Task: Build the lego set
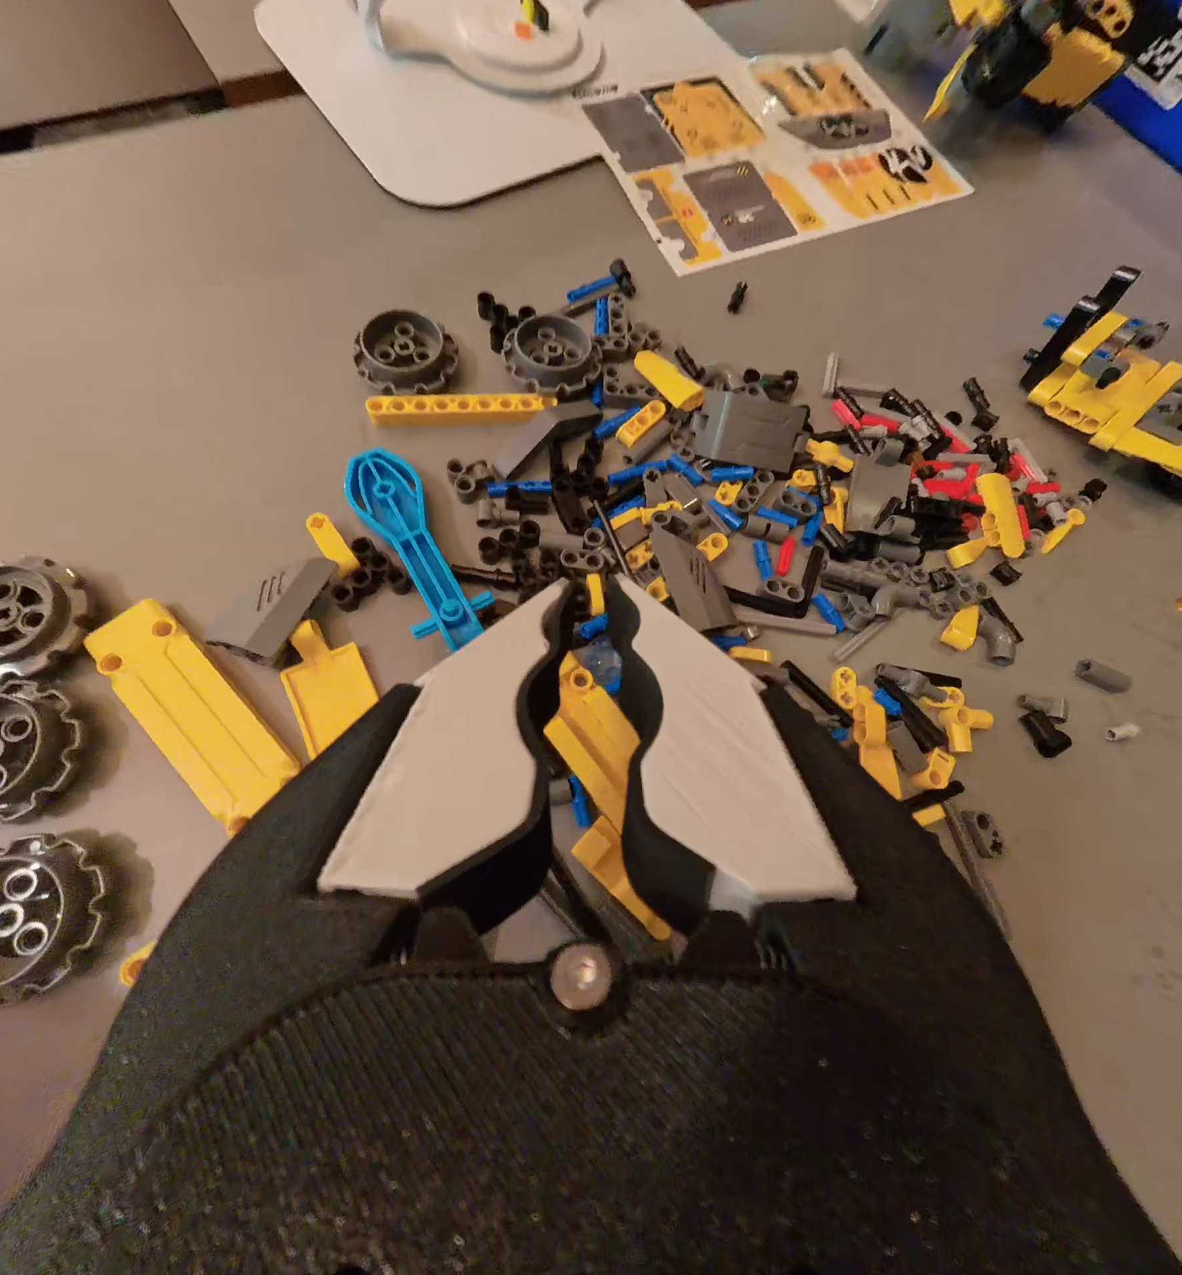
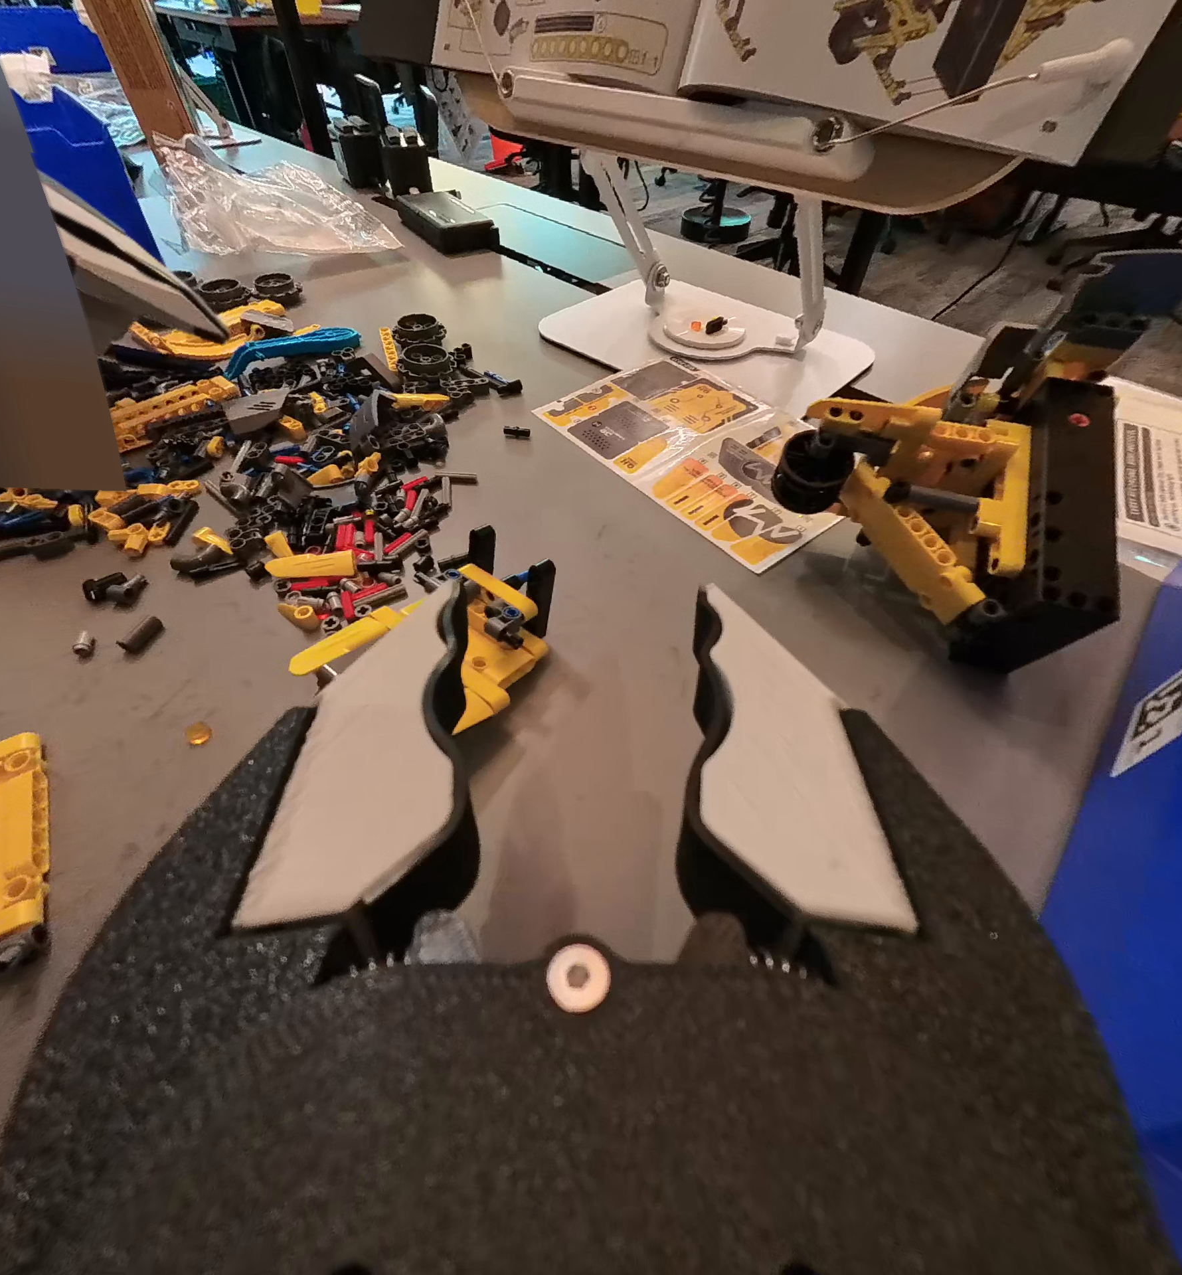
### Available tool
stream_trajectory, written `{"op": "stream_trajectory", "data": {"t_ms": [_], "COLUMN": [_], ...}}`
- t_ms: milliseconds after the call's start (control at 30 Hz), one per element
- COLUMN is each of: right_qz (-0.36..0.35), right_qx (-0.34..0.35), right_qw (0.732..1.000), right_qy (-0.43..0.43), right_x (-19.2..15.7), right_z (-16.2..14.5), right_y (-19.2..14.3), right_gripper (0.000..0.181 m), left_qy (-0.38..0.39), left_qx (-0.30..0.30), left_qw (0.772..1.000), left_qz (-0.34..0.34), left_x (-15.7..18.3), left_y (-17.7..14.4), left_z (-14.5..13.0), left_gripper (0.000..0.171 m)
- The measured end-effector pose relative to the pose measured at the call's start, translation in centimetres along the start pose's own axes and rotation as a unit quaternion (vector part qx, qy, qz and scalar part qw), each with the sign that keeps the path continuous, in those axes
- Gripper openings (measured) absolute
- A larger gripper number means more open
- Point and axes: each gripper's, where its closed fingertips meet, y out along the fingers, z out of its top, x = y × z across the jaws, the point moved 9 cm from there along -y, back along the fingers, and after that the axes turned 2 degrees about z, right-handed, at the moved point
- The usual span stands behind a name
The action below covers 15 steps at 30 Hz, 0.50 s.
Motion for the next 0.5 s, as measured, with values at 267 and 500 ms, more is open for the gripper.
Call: {"op": "stream_trajectory", "data": {"t_ms": [267,500], "right_qz": [0.000,-0.001], "right_qx": [-0.005,-0.008], "right_qw": [1.000,1.000], "right_qy": [-0.014,-0.012], "right_x": [-0.3,-0.2], "right_z": [0.0,-0.1], "right_y": [0.0,0.0], "right_gripper": [0.066,0.066], "left_qy": [0.000,-0.072], "left_qx": [-0.004,0.053], "left_qw": [0.994,0.995], "left_qz": [0.113,0.046], "left_x": [-2.7,-7.6], "left_y": [-1.2,-4.6], "left_z": [-0.4,-2.9], "left_gripper": [0.006,0.017]}}
